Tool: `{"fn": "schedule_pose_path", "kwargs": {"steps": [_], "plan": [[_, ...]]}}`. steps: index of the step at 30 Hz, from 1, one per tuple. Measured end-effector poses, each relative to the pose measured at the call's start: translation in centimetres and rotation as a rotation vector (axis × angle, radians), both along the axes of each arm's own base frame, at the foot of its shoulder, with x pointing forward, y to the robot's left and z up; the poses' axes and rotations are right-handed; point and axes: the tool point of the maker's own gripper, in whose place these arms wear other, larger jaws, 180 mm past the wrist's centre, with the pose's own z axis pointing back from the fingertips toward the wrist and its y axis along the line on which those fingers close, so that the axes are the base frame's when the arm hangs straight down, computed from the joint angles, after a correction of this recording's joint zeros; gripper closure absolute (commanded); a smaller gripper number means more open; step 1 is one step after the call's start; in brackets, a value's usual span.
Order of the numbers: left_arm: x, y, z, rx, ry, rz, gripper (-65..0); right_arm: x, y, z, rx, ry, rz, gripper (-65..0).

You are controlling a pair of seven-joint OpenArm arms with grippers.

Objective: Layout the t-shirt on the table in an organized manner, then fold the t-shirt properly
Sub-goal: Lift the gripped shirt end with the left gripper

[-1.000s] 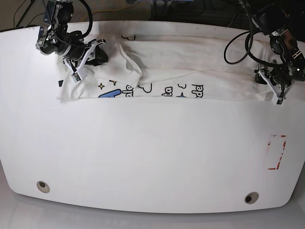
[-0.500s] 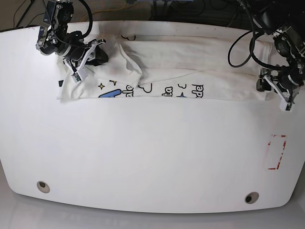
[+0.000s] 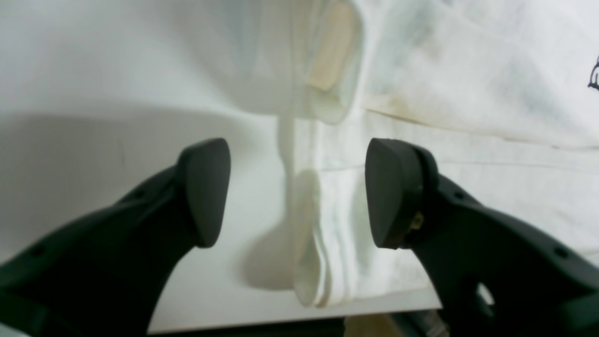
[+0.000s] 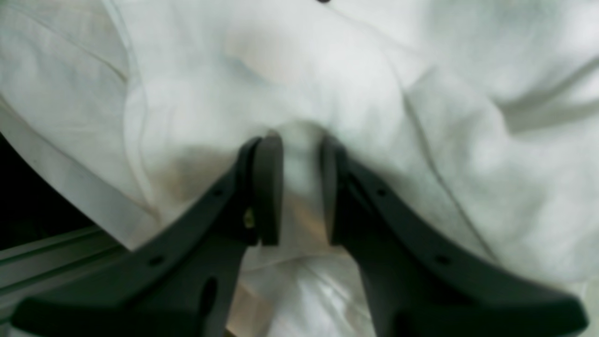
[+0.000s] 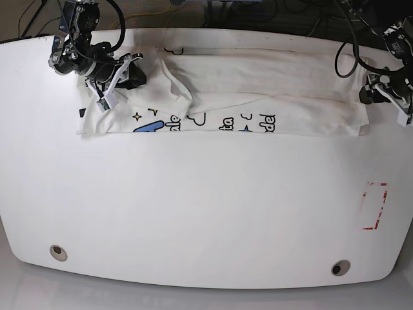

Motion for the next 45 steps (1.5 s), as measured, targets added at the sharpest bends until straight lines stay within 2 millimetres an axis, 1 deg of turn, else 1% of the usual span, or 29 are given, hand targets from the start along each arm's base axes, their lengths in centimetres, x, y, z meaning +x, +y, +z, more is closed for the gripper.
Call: {"fn": "schedule_pose_path", "kwargs": {"steps": [3, 6, 9, 13, 23, 32, 39, 42, 45], "plan": [[-0.2, 0.3, -0.2, -0.023, -0.020, 0.011, -42.6, 0.0, 0.0, 0.0, 0.000, 0.000, 0.000, -14.4], [-1.0, 0.4, -1.1, -0.060, -0.001, 0.023, -42.5, 0.0, 0.0, 0.0, 0.000, 0.000, 0.000, -14.4], [-1.6, -0.1, -2.1, -0.110, 0.015, 0.038, -42.4, 0.0, 0.0, 0.0, 0.000, 0.000, 0.000, -14.4], [-1.1, -0.5, -2.2, -0.155, -0.011, 0.046, -42.4, 0.2, 0.0, 0.1, -0.001, -0.004, 0.002, -14.4], [0.1, -2.5, -2.5, -0.185, -0.022, -0.013, -42.2, 0.3, 0.1, 0.1, -0.004, -0.004, 0.004, -14.4], [1.8, -5.6, -2.7, -0.244, -0.067, -0.060, -42.1, 0.4, 0.1, 0.1, -0.004, -0.005, 0.004, -14.4], [3.1, -7.3, -2.7, -0.257, -0.070, -0.104, -41.9, 0.4, 0.1, 0.1, -0.004, -0.005, 0.003, -14.4], [3.3, -7.9, -2.7, -0.276, -0.083, -0.105, -39.2, 0.4, 0.1, 0.1, -0.004, -0.005, 0.003, -14.4], [3.3, -8.5, -2.9, -0.280, -0.072, -0.127, -32.1, 0.4, 0.1, 0.1, -0.004, -0.004, 0.003, -14.4]]}}
